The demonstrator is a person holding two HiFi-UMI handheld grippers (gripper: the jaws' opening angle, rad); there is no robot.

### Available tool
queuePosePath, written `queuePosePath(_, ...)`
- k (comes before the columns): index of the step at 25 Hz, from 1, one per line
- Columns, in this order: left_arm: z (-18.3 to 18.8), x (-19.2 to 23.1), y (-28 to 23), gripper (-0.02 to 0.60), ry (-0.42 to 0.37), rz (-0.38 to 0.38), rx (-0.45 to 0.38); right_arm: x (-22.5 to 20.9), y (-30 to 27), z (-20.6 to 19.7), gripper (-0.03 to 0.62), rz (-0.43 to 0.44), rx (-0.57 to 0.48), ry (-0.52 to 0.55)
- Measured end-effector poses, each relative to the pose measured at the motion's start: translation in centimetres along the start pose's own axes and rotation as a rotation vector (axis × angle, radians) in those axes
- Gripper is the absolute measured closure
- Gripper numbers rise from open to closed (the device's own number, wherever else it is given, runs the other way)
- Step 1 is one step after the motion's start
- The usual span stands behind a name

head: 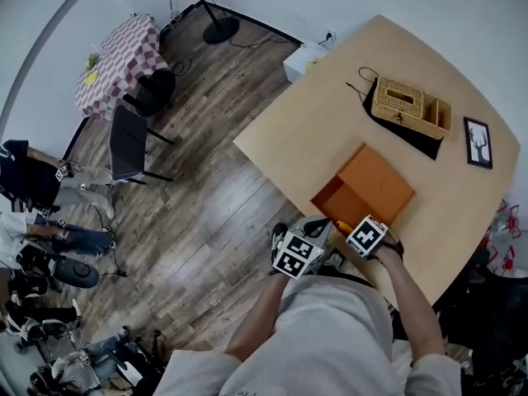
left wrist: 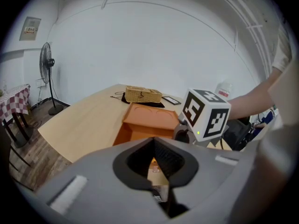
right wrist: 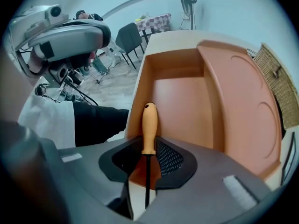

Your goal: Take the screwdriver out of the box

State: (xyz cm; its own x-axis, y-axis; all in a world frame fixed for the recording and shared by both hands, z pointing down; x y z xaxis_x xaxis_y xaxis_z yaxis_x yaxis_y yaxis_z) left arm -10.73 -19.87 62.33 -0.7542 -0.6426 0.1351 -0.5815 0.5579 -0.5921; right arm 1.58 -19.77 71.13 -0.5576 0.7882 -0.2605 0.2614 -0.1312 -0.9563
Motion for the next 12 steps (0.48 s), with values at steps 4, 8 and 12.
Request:
queuePosePath(4, 0.1, 0.8, 0.3, 0.528, -0.02, -0.027, 0.008, 0.2, -0.3, -0.2, 0.51, -0.002, -0.021, -0.049)
queuePosePath(8, 0.1, 1.2, 0.1, 0.528, -0.027, -0.043, 0.015, -0.2, -0.2, -0.3, 0.51, -0.013, -0.053, -0.072)
queuePosePath(12, 0.0, 1.2, 0.0, 0.528, -0.023, -0.044, 0.018, 0.1, 0.3, 0.0, 0.511, 0.003, -0.07, -0.088)
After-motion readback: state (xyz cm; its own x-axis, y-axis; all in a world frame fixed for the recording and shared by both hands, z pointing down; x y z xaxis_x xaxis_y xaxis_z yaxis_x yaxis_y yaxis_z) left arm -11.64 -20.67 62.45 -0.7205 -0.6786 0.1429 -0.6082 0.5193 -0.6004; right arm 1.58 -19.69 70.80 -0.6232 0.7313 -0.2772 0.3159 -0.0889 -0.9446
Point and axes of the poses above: the fingertips, and each gripper's own axes: y backward along the fingers, x to its left, z out of its top, the point moved 5 cm from there along y, backward along the fingers, and after that the axes turned 6 degrees about -y, right-handed, at the moved point
